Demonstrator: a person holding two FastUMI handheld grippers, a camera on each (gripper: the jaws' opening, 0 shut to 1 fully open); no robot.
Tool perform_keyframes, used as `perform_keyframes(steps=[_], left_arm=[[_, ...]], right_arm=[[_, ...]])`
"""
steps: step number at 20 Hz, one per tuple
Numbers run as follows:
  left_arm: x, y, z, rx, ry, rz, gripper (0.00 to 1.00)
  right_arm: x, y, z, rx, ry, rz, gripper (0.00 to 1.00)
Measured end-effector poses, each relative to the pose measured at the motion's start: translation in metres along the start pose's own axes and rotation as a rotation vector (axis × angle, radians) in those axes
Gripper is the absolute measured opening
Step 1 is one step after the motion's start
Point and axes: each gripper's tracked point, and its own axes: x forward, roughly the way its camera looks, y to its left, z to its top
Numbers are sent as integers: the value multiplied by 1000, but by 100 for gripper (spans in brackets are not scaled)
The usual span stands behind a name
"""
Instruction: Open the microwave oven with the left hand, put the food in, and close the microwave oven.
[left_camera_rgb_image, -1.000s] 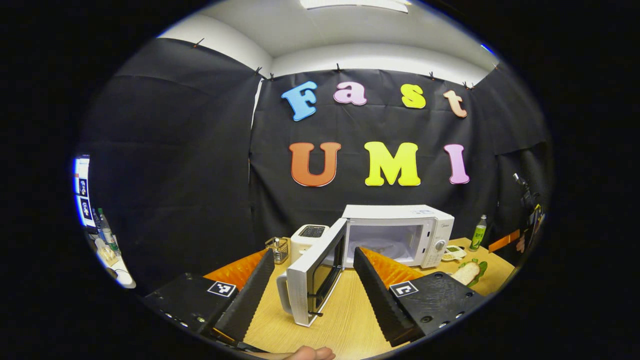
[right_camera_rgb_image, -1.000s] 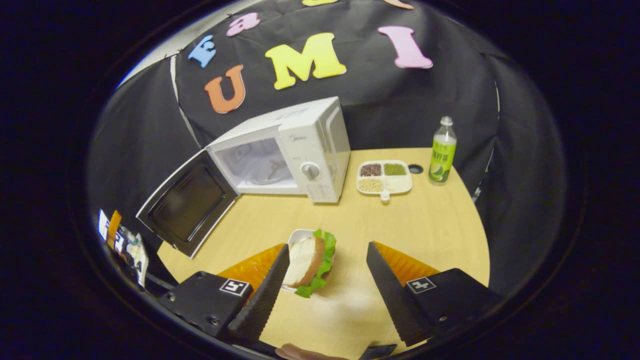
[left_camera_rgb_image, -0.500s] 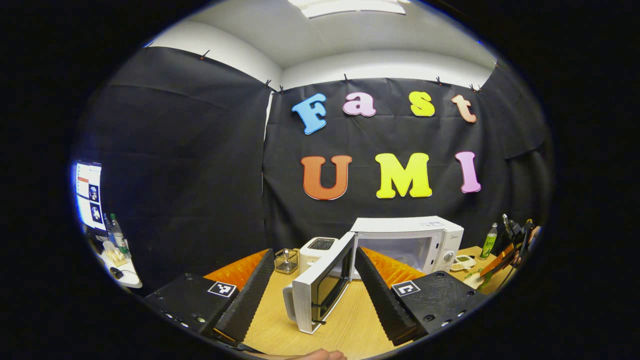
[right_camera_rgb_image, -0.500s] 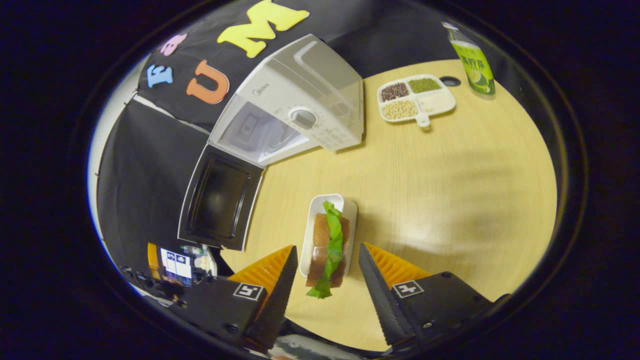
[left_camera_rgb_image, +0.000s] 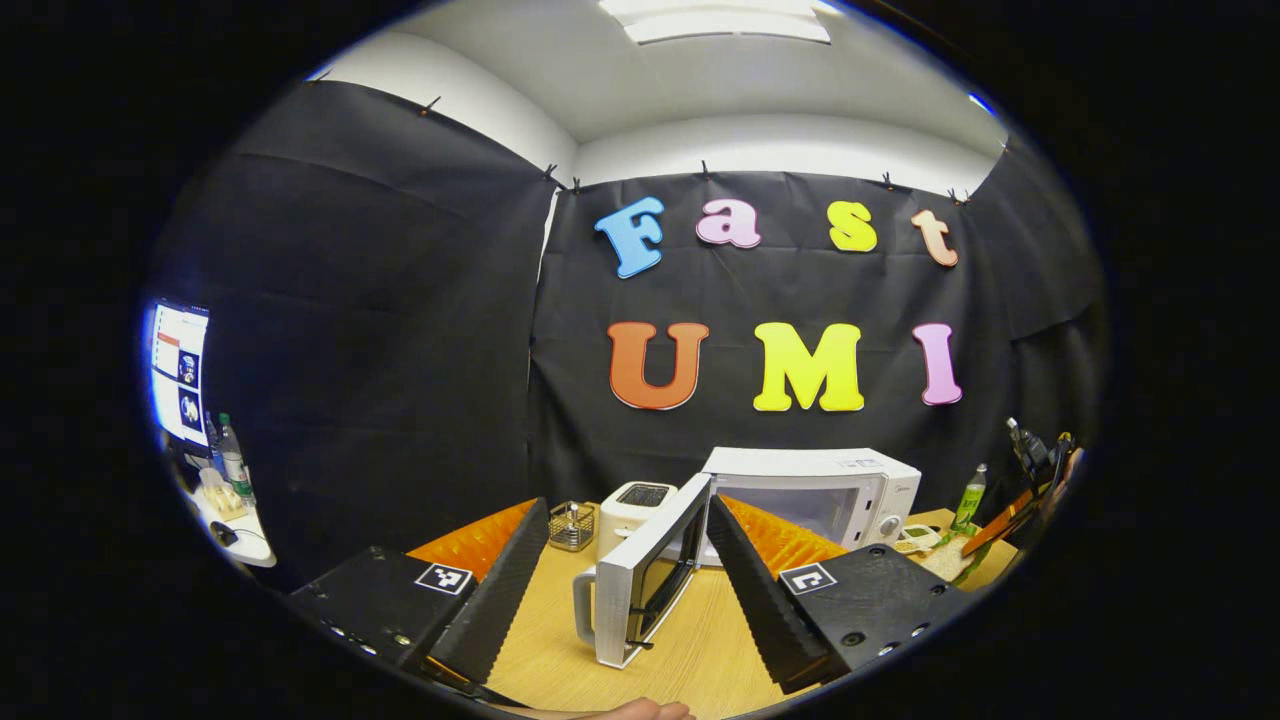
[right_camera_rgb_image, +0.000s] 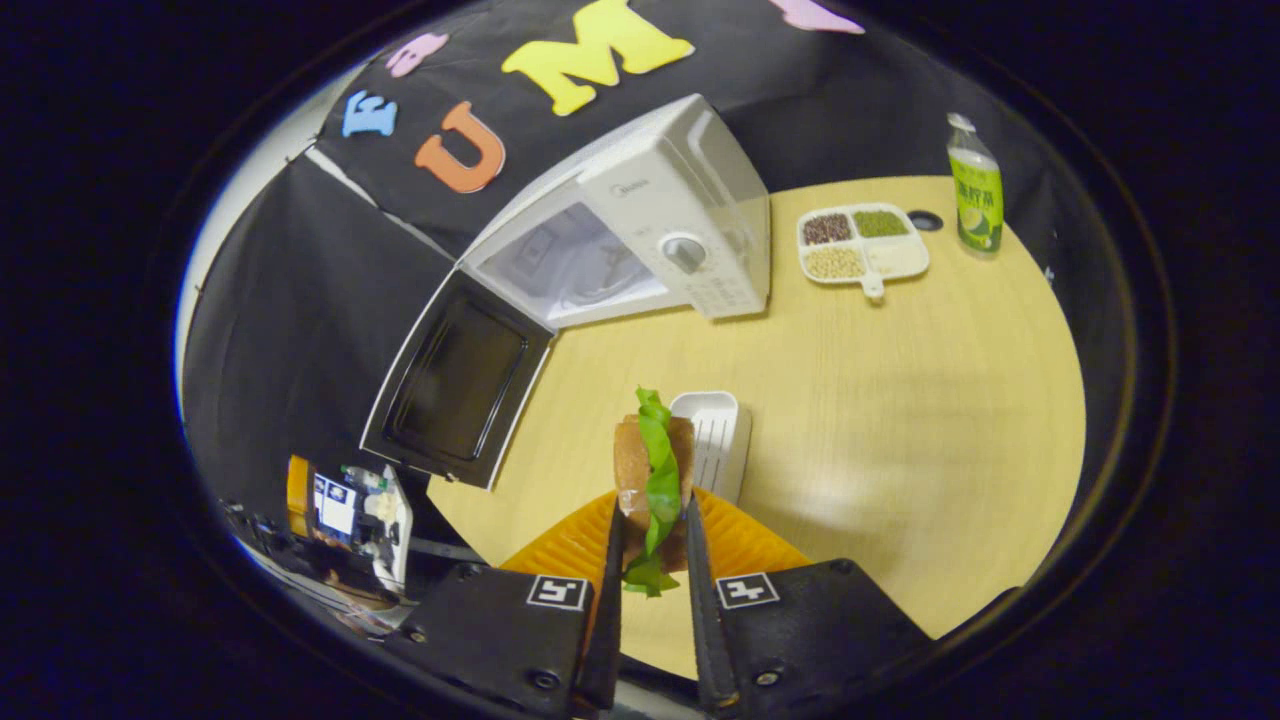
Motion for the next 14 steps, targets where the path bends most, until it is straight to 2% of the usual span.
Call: perform_keyframes(steps=[2,3,4,5,7,8,9,10,11,14], left_arm=[[-1,7,-3,-2,3,7,84],[-1,11,-3,-1,-1,11,95],[-3,12,-3,-4,-5,9,95],[-4,13,-4,-8,-6,3,95],[-6,15,-6,-15,-4,-6,95],[-7,18,-7,-17,-9,-5,95],[-8,21,-7,-17,-20,-4,95],[-11,23,-6,-16,-27,-7,95],[-12,24,-8,-16,-27,-12,84],[-13,28,-14,-21,-24,-14,84]], right_arm=[[-9,17,1,-128,-48,-53,24],[-12,27,1,-192,-72,-79,34],[-13,37,0,-258,-94,-104,34],[-13,46,-2,-322,-114,-134,24],[-8,63,-4,-441,-160,-195,26],[-5,71,-2,-473,-193,-221,34],[1,78,1,-493,-225,-244,25],[5,85,5,-520,-258,-264,26],[11,93,9,-544,-293,-282,26],[32,113,16,-583,-378,-332,27]])
